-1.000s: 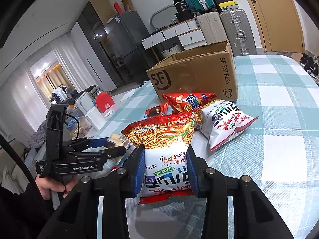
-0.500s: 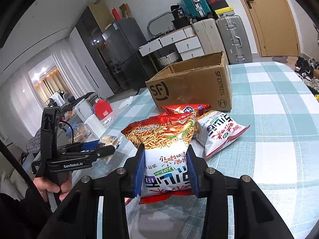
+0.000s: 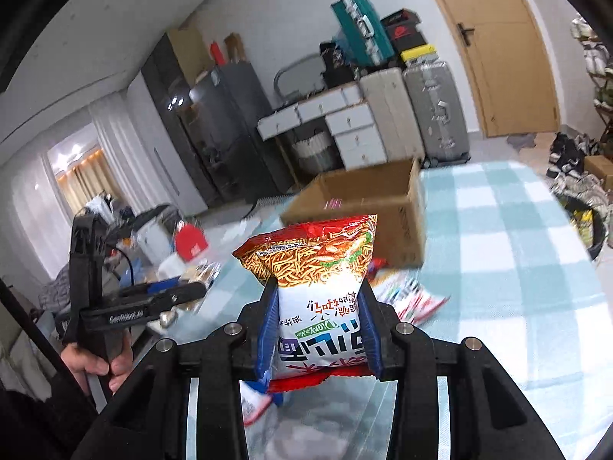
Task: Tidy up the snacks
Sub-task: 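Lift both packs and carry them toward the cardboard box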
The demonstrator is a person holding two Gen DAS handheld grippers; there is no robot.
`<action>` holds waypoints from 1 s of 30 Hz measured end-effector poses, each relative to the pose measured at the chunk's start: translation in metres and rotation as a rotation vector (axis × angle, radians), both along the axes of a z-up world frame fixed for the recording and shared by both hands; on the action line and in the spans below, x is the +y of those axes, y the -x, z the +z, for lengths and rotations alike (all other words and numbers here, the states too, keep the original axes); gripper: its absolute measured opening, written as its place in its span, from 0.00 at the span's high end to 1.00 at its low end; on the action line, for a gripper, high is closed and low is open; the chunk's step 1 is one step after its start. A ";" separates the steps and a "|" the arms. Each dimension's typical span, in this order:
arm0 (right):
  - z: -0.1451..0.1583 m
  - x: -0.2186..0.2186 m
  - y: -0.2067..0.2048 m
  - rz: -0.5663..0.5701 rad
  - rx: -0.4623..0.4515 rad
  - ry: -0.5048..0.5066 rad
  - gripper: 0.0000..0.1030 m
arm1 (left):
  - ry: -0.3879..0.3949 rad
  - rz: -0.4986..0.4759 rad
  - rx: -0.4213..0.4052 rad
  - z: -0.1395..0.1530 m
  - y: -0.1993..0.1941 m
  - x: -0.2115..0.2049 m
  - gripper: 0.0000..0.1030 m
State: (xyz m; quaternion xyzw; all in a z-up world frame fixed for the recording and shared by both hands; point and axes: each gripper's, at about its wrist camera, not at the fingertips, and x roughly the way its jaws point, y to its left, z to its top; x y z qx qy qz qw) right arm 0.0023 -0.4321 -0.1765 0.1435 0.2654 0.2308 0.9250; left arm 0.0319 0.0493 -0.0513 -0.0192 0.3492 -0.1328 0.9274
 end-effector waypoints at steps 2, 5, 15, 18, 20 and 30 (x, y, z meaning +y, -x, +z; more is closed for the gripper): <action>0.016 -0.010 0.002 -0.022 -0.023 -0.024 0.63 | -0.003 -0.021 -0.015 0.011 0.001 -0.003 0.40; 0.042 -0.022 0.005 -0.037 -0.053 -0.055 0.63 | 0.007 -0.041 -0.027 0.026 0.001 -0.004 0.40; 0.110 -0.039 -0.031 0.007 -0.061 -0.181 0.63 | 0.073 -0.081 -0.051 0.088 -0.014 -0.003 0.40; 0.128 -0.028 -0.041 0.047 -0.081 -0.167 0.63 | 0.073 -0.081 -0.064 0.103 -0.023 -0.008 0.40; 0.136 -0.021 -0.049 0.056 -0.082 -0.159 0.63 | 0.060 -0.084 -0.091 0.113 -0.027 -0.012 0.39; 0.167 0.002 -0.099 0.079 -0.104 -0.097 0.63 | -0.006 -0.062 -0.090 0.151 -0.088 -0.040 0.39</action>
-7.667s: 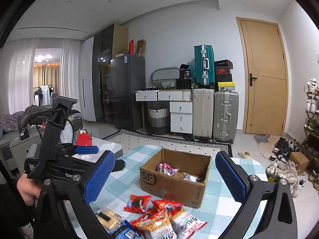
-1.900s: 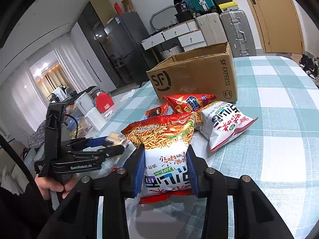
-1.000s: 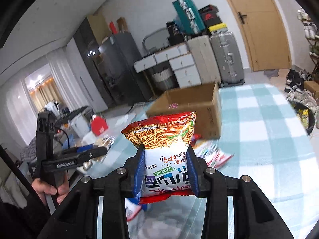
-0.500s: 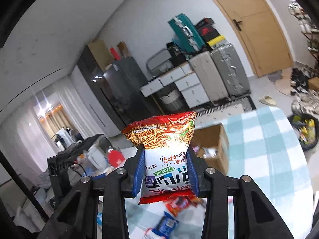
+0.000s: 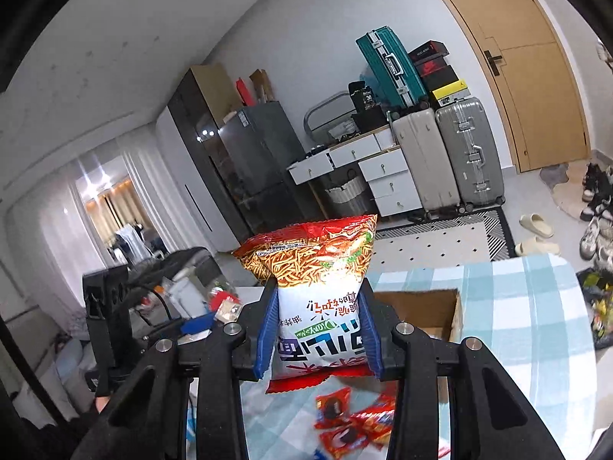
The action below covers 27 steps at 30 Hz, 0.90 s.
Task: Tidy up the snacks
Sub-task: 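Lift both packs and carry them toward the cardboard box, then open both grippers to drop the packs into the box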
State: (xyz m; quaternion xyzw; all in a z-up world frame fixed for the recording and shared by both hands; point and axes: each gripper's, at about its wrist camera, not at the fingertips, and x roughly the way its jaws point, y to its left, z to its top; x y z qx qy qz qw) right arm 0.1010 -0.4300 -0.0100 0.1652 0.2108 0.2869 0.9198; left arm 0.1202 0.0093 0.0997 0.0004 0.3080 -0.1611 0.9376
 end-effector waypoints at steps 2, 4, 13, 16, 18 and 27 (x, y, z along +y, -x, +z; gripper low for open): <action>0.003 0.007 -0.011 0.000 -0.007 0.032 0.63 | -0.011 0.003 0.020 -0.001 -0.020 -0.008 0.39; 0.003 0.013 -0.024 0.004 -0.006 0.054 0.63 | -0.014 0.002 0.049 -0.006 -0.041 -0.016 0.39; -0.027 0.023 -0.092 -0.003 0.074 0.094 0.63 | -0.022 0.034 0.147 -0.051 -0.122 -0.051 0.39; -0.042 0.025 -0.112 -0.002 0.107 0.113 0.63 | -0.021 0.037 0.187 -0.068 -0.144 -0.057 0.39; -0.054 0.027 -0.124 -0.008 0.129 0.127 0.63 | -0.030 0.038 0.209 -0.080 -0.159 -0.062 0.39; -0.103 0.031 -0.165 -0.022 0.202 0.201 0.63 | -0.087 0.020 0.270 -0.133 -0.212 -0.076 0.39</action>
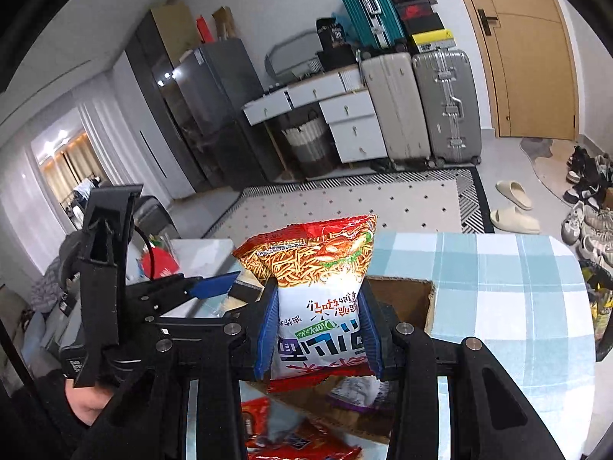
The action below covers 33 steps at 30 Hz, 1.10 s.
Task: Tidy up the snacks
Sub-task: 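Open both grippers to drop the packs into the box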
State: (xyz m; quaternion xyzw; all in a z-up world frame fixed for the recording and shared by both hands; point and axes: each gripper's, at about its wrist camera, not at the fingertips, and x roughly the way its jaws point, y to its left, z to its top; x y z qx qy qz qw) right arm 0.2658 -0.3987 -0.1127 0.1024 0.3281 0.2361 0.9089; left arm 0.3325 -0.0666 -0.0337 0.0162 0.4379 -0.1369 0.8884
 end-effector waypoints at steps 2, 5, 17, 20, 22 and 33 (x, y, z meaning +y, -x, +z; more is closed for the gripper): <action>-0.009 0.001 -0.008 -0.002 0.014 0.009 0.63 | 0.009 -0.009 0.022 -0.011 -0.009 -0.001 0.39; -0.022 0.000 -0.018 -0.005 0.038 0.007 0.63 | 0.012 -0.008 0.047 -0.023 -0.020 -0.002 0.39; -0.056 0.007 -0.042 -0.007 0.119 0.058 0.60 | 0.012 0.034 0.127 -0.050 -0.036 0.012 0.34; -0.051 0.004 -0.034 -0.016 0.106 0.027 0.55 | 0.002 0.054 0.081 -0.042 -0.023 0.016 0.21; -0.043 0.001 -0.027 -0.026 0.078 0.017 0.50 | 0.018 0.074 0.052 -0.034 -0.014 0.020 0.21; 0.011 -0.002 0.053 -0.021 -0.084 -0.034 0.36 | 0.016 0.061 -0.066 0.014 0.054 0.017 0.21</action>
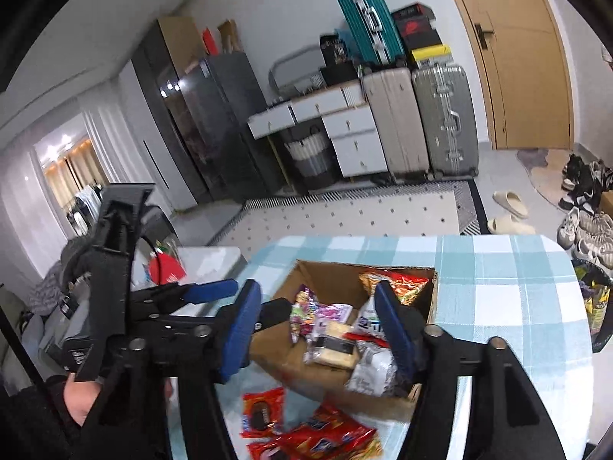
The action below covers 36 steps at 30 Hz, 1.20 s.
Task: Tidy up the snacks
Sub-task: 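Open both grippers to drop the packs into the box, then move both tools back toward the remaining snacks on the table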
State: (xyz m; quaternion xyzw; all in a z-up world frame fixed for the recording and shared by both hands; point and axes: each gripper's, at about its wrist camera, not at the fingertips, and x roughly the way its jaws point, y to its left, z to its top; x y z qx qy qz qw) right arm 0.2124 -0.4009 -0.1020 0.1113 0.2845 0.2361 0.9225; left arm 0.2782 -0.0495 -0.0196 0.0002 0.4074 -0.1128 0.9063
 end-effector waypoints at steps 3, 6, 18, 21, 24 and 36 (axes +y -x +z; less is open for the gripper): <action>0.010 -0.001 0.025 -0.009 -0.044 0.007 0.36 | -0.033 0.008 -0.018 0.012 0.020 -0.005 0.21; 0.018 0.000 0.051 -0.019 -0.088 0.032 0.36 | -0.024 0.018 -0.056 0.021 0.046 -0.006 0.21; 0.026 -0.003 0.170 -0.093 -0.265 -0.008 0.12 | -0.018 0.040 -0.177 0.038 0.154 0.002 0.17; 0.022 -0.002 0.194 -0.102 -0.304 0.025 0.12 | -0.013 0.039 -0.203 0.038 0.179 0.009 0.17; 0.016 0.000 0.214 -0.093 -0.331 0.061 0.10 | 0.015 0.057 -0.223 0.034 0.202 0.024 0.17; -0.018 0.002 0.269 -0.101 -0.297 0.014 0.03 | 0.082 0.123 -0.272 -0.004 0.289 0.079 0.11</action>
